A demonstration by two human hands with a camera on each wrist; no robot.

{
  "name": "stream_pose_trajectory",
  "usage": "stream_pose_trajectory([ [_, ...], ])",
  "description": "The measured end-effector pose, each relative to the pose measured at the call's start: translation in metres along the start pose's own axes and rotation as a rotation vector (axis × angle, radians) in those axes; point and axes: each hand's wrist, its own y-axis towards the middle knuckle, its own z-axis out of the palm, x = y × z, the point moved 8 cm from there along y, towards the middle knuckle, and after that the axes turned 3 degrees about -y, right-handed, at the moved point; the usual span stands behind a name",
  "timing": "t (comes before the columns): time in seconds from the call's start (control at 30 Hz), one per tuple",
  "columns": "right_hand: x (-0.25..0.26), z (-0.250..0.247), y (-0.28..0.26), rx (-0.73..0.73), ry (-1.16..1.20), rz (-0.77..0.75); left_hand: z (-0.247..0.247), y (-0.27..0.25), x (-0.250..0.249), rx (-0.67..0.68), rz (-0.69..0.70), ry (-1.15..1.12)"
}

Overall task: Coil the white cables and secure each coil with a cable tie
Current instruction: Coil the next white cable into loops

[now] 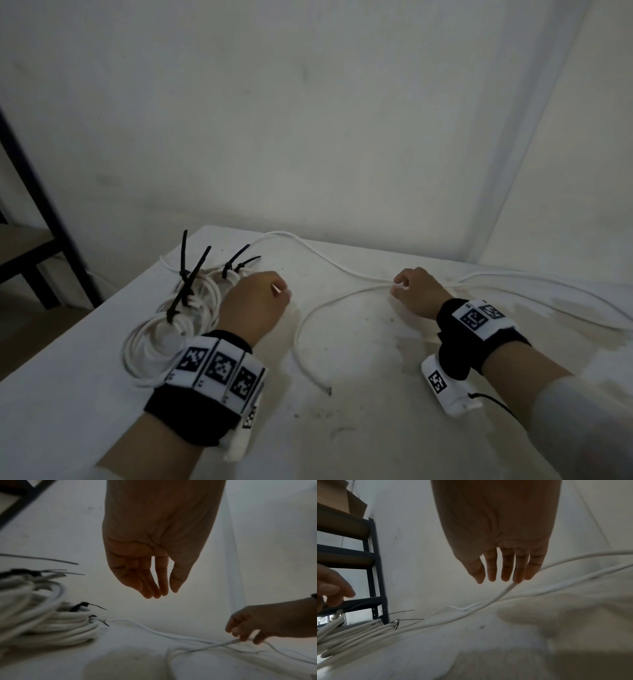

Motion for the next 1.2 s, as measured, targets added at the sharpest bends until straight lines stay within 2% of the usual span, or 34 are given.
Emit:
stream_pose_trajectory([
  [0.1,0.006,-0.008,0.015,-0.065,-0.057,-0.05,0.027,0.015,-0.01,0.078,-0.018,0.03],
  [0.3,0.02,0.024,0.042,0.198,-0.246,-0.079,0.071,0.043,-0.017,0.26,-0.065,0.12],
  [0.47,0.024,0.027,0.048,0.241,-0.306,-0.127,0.102,0.053,-0.012,0.414,-0.069,0.276],
  [0.57,0.019,0.019,0.045,0.235,-0.31,-0.149,0.11,0.054,-0.003,0.474,-0.111,0.392],
  [0.7,0.019,0.006,0.041,0.138,-0.328,-0.172,0.114,0.056,-0.004,0.479,-0.092,0.411],
  [0.8,0.021,-0.001,0.036,0.041,-0.338,-0.196,0.107,0.053,-0.02,0.414,-0.028,0.241],
  [0.9,0.02,-0.01,0.027,-0.051,-0.326,-0.236,0.078,0.051,-0.038,0.237,-0.004,-0.161],
  [1.03,0.016,-0.033,0.011,-0.151,-0.195,-0.299,0.031,0.042,-0.077,0.017,0.181,-0.374],
  [1.1,0.013,-0.052,0.003,-0.23,-0.14,-0.321,0.022,0.035,-0.086,0.024,0.184,-0.447],
  [1.2,-0.002,-0.088,-0.01,-0.347,-0.078,-0.304,0.026,0.021,-0.088,0.186,0.088,-0.565],
])
